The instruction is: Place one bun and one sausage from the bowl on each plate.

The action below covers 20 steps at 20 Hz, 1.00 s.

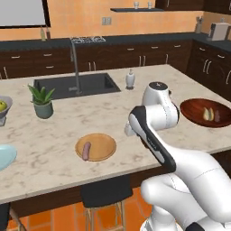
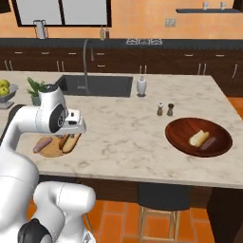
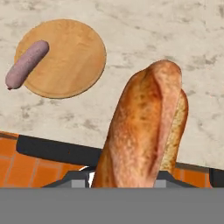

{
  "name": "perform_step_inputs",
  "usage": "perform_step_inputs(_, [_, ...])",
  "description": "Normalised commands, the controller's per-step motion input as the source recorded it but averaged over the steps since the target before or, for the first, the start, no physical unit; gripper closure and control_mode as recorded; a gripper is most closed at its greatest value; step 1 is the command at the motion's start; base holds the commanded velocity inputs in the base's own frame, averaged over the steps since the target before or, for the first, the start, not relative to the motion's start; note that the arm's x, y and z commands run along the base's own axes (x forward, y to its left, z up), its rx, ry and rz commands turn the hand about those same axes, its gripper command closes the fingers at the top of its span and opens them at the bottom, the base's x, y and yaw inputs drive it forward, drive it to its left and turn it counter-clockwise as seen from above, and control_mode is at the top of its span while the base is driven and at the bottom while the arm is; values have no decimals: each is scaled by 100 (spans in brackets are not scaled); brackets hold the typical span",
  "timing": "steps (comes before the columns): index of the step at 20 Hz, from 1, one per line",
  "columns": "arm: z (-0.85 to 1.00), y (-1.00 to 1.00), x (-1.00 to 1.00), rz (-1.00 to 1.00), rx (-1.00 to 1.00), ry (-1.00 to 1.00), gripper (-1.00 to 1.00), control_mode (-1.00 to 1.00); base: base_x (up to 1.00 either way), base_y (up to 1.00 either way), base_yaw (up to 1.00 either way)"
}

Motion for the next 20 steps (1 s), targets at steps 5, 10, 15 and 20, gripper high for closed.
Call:
perform_step_inputs(5, [0,0,0,0,0,0,100,100,0,100,0])
perform_step_inputs(10, [-1,6,19,4,0,1,100,-100,2,11,2])
perform_step_inputs(15, [-8,-19,92,-2,3,6,100,-100,0,0,0])
perform_step_inputs(20, [-43,-54,90,-10,5,13,100,-100,0,0,0])
